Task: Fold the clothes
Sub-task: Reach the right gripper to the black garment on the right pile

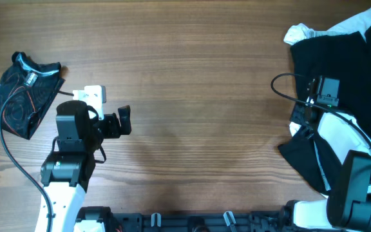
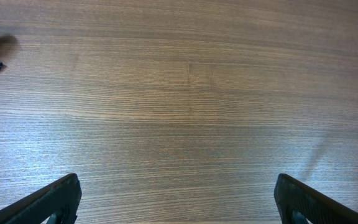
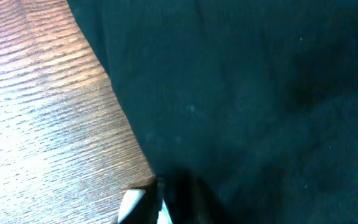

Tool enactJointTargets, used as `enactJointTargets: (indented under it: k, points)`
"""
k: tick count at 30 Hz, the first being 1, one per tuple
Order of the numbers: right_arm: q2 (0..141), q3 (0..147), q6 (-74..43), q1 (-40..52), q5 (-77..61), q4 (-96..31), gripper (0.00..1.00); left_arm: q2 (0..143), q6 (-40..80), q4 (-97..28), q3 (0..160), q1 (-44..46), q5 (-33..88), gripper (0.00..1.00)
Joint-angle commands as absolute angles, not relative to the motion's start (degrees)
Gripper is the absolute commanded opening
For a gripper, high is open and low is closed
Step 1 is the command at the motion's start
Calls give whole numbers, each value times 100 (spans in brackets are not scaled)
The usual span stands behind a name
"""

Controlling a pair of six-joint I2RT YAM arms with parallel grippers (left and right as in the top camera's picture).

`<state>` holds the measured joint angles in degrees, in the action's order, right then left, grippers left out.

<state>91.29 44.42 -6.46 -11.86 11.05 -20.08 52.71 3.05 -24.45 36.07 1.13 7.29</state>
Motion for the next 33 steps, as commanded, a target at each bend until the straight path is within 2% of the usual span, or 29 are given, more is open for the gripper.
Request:
enactJointTargets:
  k: [1, 5, 7, 10, 15, 18, 21, 24, 26, 29, 33]
  points:
    - [9041, 4580, -663, -1203, 1205, -1984, 4, 5288, 235, -2425, 3732, 134, 701, 100]
    - [8608, 4901, -659, -1203, 1201, -2189, 4, 5288, 235, -2405, 3732, 134, 701, 100]
    - [8512, 4901, -642, -1203, 1017, -2213, 29, 5288, 235, -2405, 3732, 134, 701, 100]
    - [8613, 4899, -644, -1203, 854, -2362, 38, 5288, 235, -2405, 3732, 134, 698, 100]
    - [8976, 4786, -644, -1203, 851, -2342, 61, 5288, 235, -2408, 3732, 134, 701, 100]
    - [9168, 4751, -637, -1203, 862, -2303, 63, 5288, 235, -2405, 3732, 134, 701, 100]
    - [9177, 4751, -650, -1203, 993, -2143, 48, 5288, 235, -2408, 3732, 134, 701, 100]
    - [9179, 4751, -832, -1203, 1337, -2123, 45, 5288, 235, -2410, 3732, 134, 701, 100]
    - [9179, 4751, -832, -1203, 1334, -2128, 46, 5288, 235, -2408, 3732, 134, 701, 100]
    - [9236, 4748, -801, -1203, 1330, -2233, 54, 5288, 235, -2408, 3732, 134, 698, 100]
    - [9393, 4740, -749, -1203, 1334, -2259, 56, 5288, 235, -2408, 3732, 134, 698, 100]
